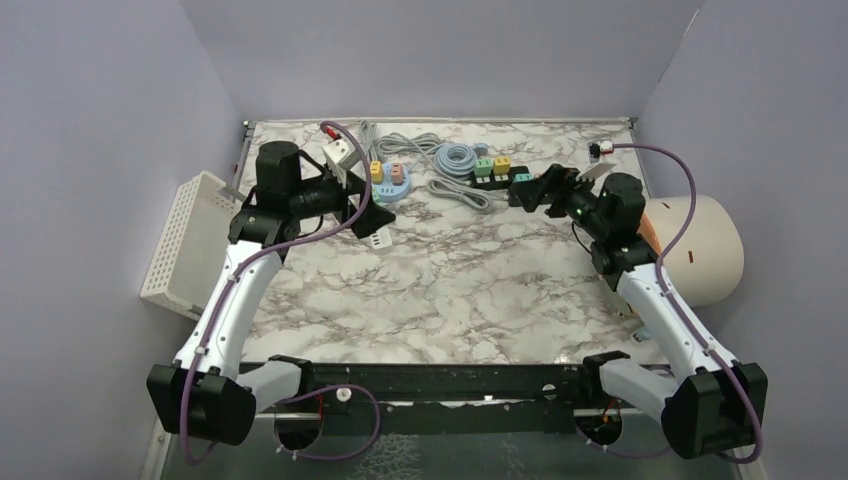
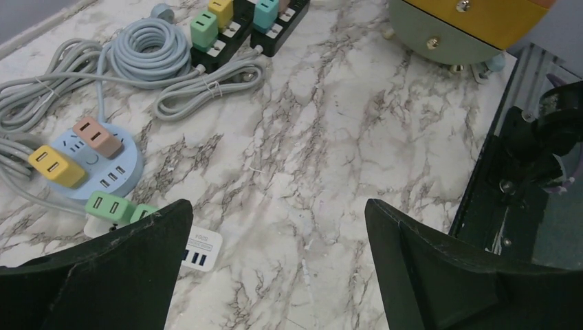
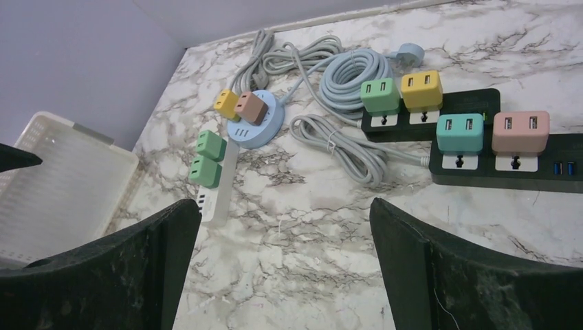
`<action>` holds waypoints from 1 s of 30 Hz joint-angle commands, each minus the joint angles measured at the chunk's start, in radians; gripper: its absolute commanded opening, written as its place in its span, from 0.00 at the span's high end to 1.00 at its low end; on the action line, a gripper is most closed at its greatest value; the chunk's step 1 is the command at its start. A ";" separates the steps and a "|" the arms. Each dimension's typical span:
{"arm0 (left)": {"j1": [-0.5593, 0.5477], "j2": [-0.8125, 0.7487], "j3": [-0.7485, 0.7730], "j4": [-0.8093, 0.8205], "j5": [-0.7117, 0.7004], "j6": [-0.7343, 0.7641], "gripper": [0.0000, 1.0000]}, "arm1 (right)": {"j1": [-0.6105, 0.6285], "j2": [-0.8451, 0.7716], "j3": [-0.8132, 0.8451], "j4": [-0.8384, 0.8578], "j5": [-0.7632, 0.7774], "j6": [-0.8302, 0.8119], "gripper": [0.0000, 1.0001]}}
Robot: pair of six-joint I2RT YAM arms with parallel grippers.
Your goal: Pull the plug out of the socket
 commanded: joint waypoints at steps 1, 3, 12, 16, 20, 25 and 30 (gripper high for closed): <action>0.002 -0.061 -0.031 -0.019 0.138 0.045 0.01 | 0.039 -0.010 -0.004 0.005 0.082 0.002 0.01; 0.003 -0.067 -0.052 0.033 0.137 0.003 0.01 | 0.041 0.015 0.010 -0.004 0.081 0.011 0.01; 0.034 -0.062 -0.224 0.306 -0.360 -0.398 0.01 | 0.416 0.315 0.234 0.015 0.242 -0.155 0.01; 0.104 0.063 -0.257 0.225 -0.493 -0.547 0.01 | 0.535 0.512 0.387 0.007 0.284 -0.146 0.00; 0.188 0.081 -0.342 0.278 -0.468 -0.676 0.01 | 0.582 0.728 0.567 -0.105 0.337 -0.208 0.02; 0.211 0.077 -0.380 0.252 -0.598 -0.746 0.01 | 0.638 0.921 0.745 -0.191 0.356 -0.286 0.07; 0.221 0.094 -0.408 0.294 -0.565 -0.785 0.01 | 0.654 1.050 0.864 -0.258 0.401 -0.301 0.19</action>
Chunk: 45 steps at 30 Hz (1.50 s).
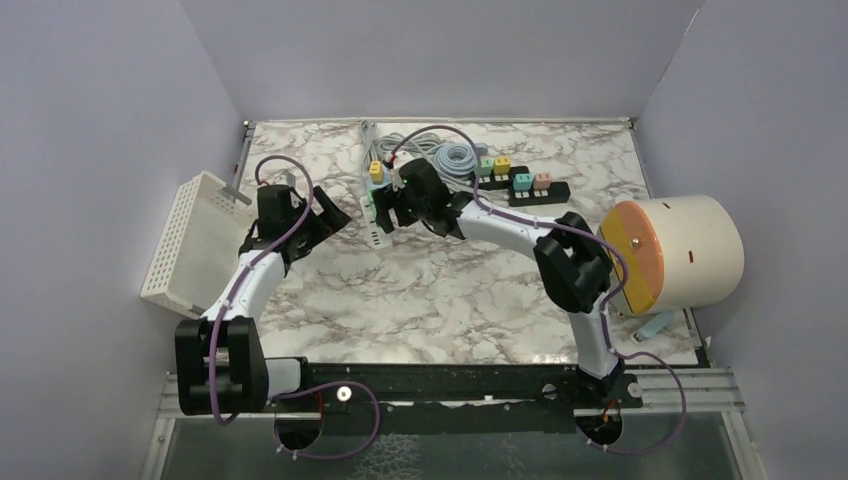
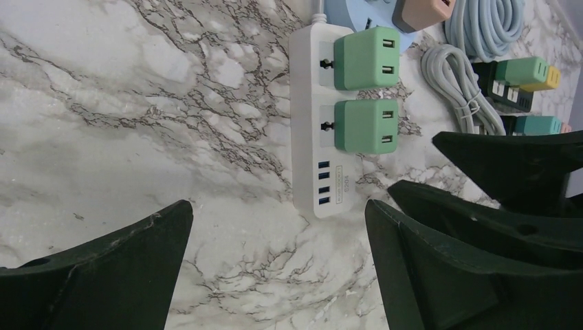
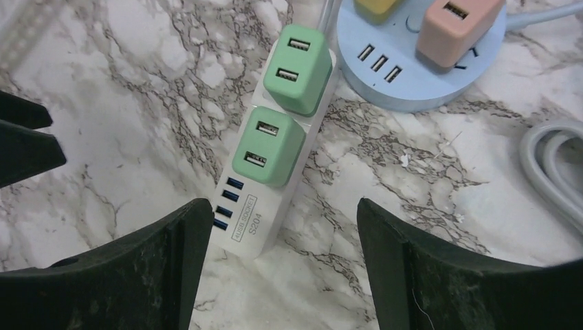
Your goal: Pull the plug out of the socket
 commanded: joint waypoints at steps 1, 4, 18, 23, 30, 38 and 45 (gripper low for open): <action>0.011 0.002 -0.014 0.048 -0.026 -0.073 0.01 | 0.021 0.076 0.104 -0.089 0.063 -0.057 0.21; 0.012 0.014 -0.023 0.056 -0.022 -0.082 0.01 | 0.025 0.108 0.136 -0.100 0.063 -0.074 0.24; 0.018 0.095 -0.045 0.123 0.061 -0.129 0.02 | 0.032 0.274 0.307 -0.175 0.062 -0.067 0.40; 0.018 0.143 -0.052 0.176 0.106 -0.173 0.03 | 0.032 0.299 0.326 -0.163 0.042 -0.067 0.63; 0.007 0.206 -0.063 0.287 0.162 -0.248 0.06 | 0.032 0.160 0.168 -0.019 -0.009 -0.062 0.99; -0.049 0.254 -0.042 0.343 0.126 -0.297 0.08 | 0.032 0.046 0.083 0.024 -0.130 0.003 0.99; -0.098 0.289 -0.058 0.408 0.110 -0.353 0.15 | 0.032 -0.008 0.048 0.045 -0.167 0.054 0.99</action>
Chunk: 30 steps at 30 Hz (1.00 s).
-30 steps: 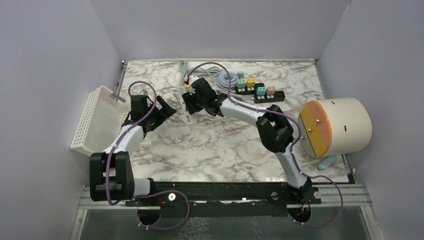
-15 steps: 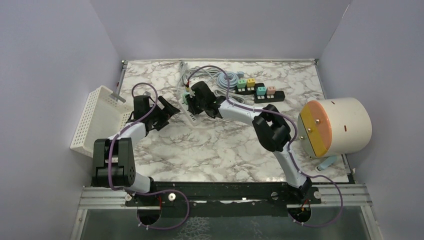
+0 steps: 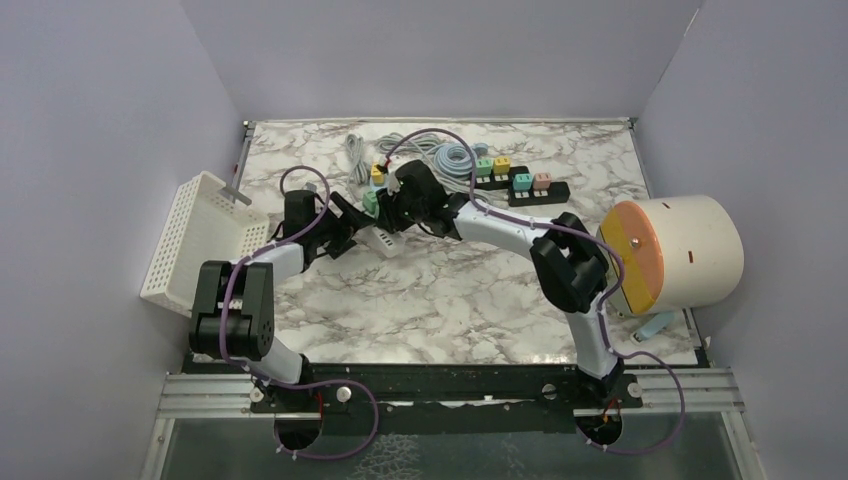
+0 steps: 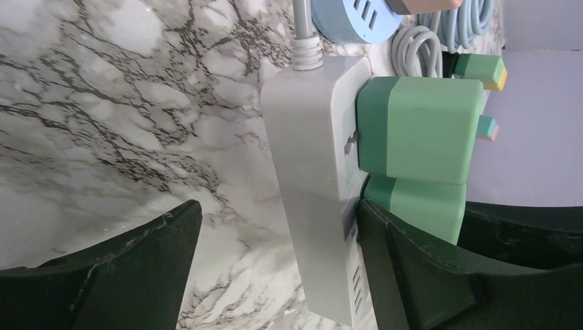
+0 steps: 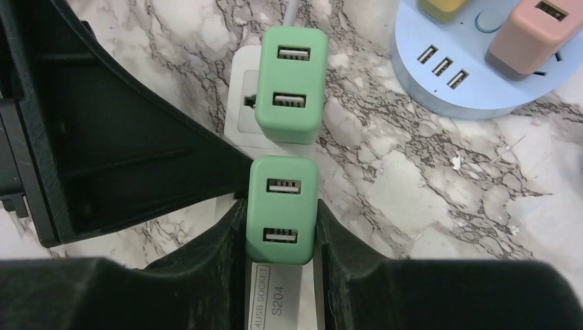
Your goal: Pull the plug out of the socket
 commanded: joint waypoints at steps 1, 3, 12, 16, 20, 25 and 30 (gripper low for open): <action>-0.027 0.021 -0.002 0.089 -0.011 -0.055 0.17 | 0.007 -0.080 -0.011 0.081 -0.073 0.041 0.99; -0.037 0.028 -0.008 0.102 -0.017 -0.068 0.22 | 0.006 -0.086 -0.013 0.079 -0.086 0.046 0.99; -0.045 -0.008 -0.088 0.234 -0.072 -0.193 1.00 | 0.007 -0.140 -0.046 0.085 -0.158 0.067 0.99; -0.045 -0.029 -0.091 0.228 -0.110 -0.192 1.00 | 0.007 -0.181 -0.053 0.079 -0.162 0.064 0.99; -0.046 -0.025 -0.075 0.170 -0.144 -0.162 1.00 | -0.011 -0.241 -0.046 0.064 -0.213 0.075 0.99; -0.046 -0.021 -0.055 0.096 -0.188 -0.109 1.00 | -0.117 -0.323 -0.075 0.113 -0.416 0.194 0.99; -0.046 -0.029 -0.042 0.055 -0.225 -0.083 1.00 | -0.136 -0.364 -0.056 0.027 -0.386 0.149 0.99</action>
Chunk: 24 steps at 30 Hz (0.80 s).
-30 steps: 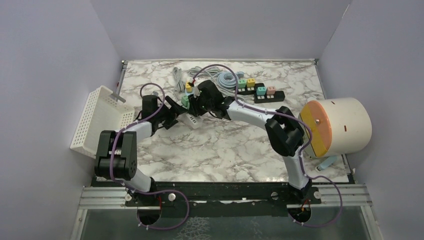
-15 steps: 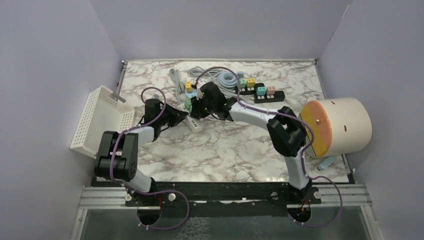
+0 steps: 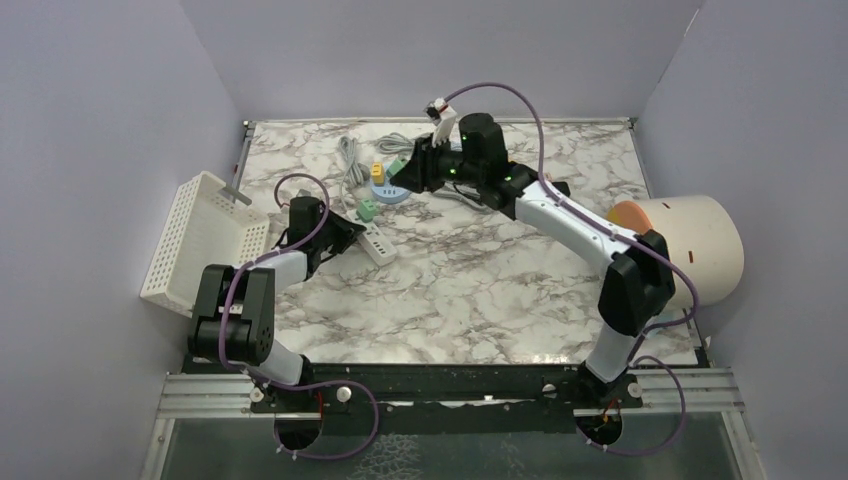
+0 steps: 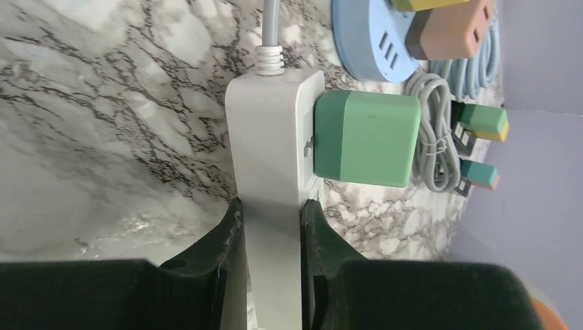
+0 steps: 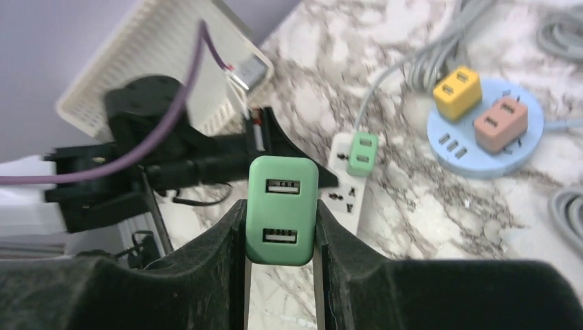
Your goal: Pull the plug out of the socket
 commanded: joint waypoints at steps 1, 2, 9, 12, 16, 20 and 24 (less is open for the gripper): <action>0.002 -0.012 0.021 -0.042 -0.088 0.046 1.00 | 0.013 -0.066 0.031 -0.038 -0.021 -0.032 0.99; 0.001 -0.014 0.023 -0.040 -0.087 0.046 1.00 | 0.018 -0.070 0.029 -0.080 0.041 -0.066 0.99; 0.002 -0.019 0.068 -0.041 -0.012 0.084 1.00 | -0.063 -0.163 -0.332 -0.075 0.029 -0.010 0.99; 0.002 -0.020 0.101 -0.069 0.052 0.135 1.00 | -0.089 -0.194 -0.481 -0.017 -0.052 0.034 0.99; 0.003 -0.048 0.134 -0.114 0.107 0.230 1.00 | -0.111 -0.203 -0.543 -0.027 -0.162 -0.010 0.99; 0.003 -0.083 0.155 -0.144 0.125 0.322 1.00 | -0.131 -0.172 -0.528 -0.085 -0.216 -0.071 0.99; 0.003 -0.078 0.165 -0.149 0.164 0.357 1.00 | -0.150 -0.082 -0.487 -0.155 -0.258 -0.117 0.93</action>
